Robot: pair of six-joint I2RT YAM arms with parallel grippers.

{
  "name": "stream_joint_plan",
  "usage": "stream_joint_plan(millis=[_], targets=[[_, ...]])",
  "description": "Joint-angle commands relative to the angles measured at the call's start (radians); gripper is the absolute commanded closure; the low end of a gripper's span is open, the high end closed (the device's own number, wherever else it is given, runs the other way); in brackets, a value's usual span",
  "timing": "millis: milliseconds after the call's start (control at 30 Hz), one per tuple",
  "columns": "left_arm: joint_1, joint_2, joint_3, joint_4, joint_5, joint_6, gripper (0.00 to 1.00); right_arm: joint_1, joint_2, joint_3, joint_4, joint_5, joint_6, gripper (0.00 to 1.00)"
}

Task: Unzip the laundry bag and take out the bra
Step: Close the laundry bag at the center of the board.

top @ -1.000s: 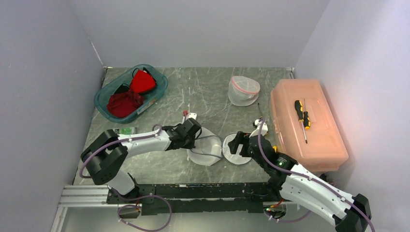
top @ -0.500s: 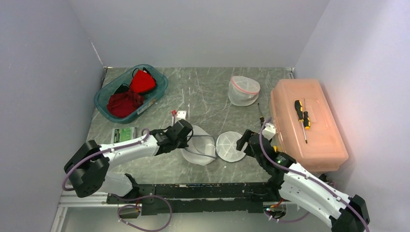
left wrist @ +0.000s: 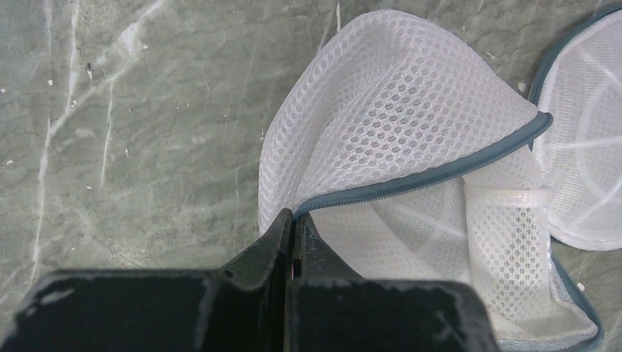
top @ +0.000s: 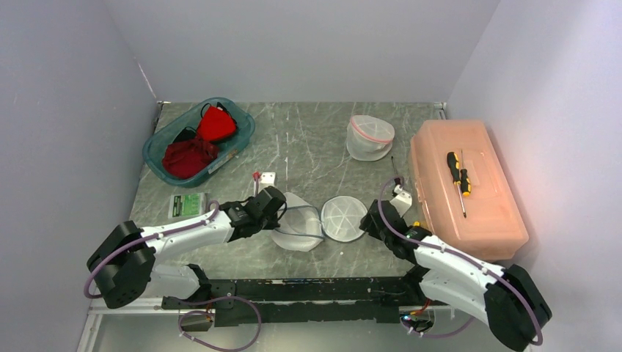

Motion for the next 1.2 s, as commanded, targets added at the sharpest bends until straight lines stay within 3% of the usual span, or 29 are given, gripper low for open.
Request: stream_joint_plan(millis=[0, 267, 400, 533, 733, 967, 1167], targets=[[0.004, -0.003, 0.006, 0.030, -0.006, 0.016, 0.97, -0.007, 0.101, 0.052, 0.090, -0.012, -0.029, 0.46], [0.003, -0.012, 0.030, 0.005, 0.002, 0.027, 0.97, -0.006, 0.249, 0.122, 0.006, 0.000, -0.045, 0.77], [0.004, -0.019, 0.050, -0.015, 0.004, 0.032, 0.97, -0.006, 0.307, 0.155, -0.016, -0.022, -0.056, 1.00], [0.003, -0.052, 0.057, -0.028, 0.005, 0.027, 0.97, -0.002, 0.215, 0.199, -0.066, -0.003, -0.101, 1.00], [0.004, -0.107, 0.166, -0.092, -0.004, 0.070, 0.97, 0.053, 0.017, 0.437, -0.201, 0.069, -0.271, 1.00], [0.005, -0.068, 0.364, -0.147, -0.005, 0.153, 0.97, 0.130, 0.030, 0.755, -0.346, 0.050, -0.444, 1.00], [0.021, -0.049, 0.433, -0.138, -0.032, 0.181, 0.97, 0.188, 0.019, 0.951, -0.395, 0.074, -0.512, 1.00]])
